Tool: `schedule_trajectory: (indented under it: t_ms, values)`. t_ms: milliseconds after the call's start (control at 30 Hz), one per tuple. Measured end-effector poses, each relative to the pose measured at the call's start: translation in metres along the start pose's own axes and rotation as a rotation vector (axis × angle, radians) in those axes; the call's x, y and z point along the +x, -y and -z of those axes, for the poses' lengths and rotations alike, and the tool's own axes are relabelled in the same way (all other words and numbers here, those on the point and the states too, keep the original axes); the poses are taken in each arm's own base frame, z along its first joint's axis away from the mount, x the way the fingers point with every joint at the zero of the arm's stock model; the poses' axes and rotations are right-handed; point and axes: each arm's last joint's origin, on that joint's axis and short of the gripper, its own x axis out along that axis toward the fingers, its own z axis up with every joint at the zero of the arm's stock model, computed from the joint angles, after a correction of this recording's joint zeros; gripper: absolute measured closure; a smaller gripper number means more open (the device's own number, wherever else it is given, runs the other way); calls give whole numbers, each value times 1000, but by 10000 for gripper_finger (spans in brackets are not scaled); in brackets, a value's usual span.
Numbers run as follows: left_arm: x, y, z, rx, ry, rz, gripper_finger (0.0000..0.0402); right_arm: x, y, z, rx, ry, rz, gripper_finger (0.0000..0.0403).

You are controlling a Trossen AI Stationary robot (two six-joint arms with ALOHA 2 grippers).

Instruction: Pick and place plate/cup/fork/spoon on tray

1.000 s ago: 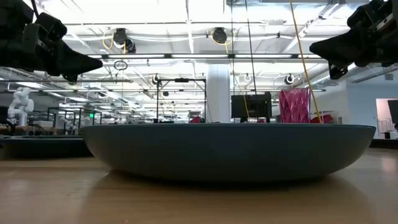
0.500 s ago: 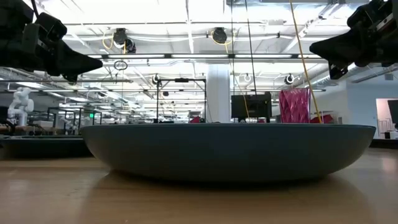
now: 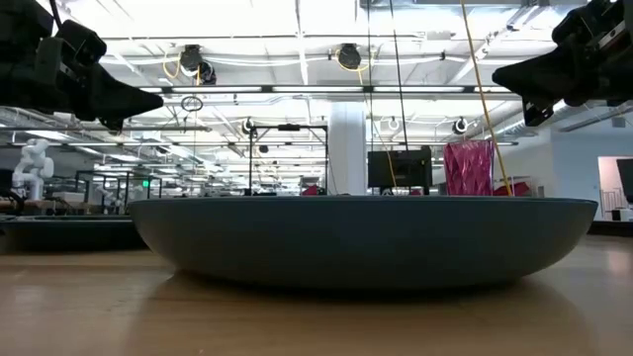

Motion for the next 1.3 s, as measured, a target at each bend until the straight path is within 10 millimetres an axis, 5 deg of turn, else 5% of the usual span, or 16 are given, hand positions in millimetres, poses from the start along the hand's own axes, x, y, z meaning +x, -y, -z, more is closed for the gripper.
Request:
schedule_trajectory:
  t_ms: [167,367,667,1067,1300]
  values:
    - [0,0,0,4,1,-1,369,0,0,0,0,0,0,378]
    - [0,0,0,256,-1,-12,369,0,0,0,0,0,0,378]
    - [0,-1,-2,278,20,-30,369,0,0,0,0,0,0,378]
    - [-3,-1,-23,-249,244,24,369,0,0,0,0,0,0,378]
    - [-8,-8,-46,-133,346,-133,369,0,0,0,-22,2,0,378]
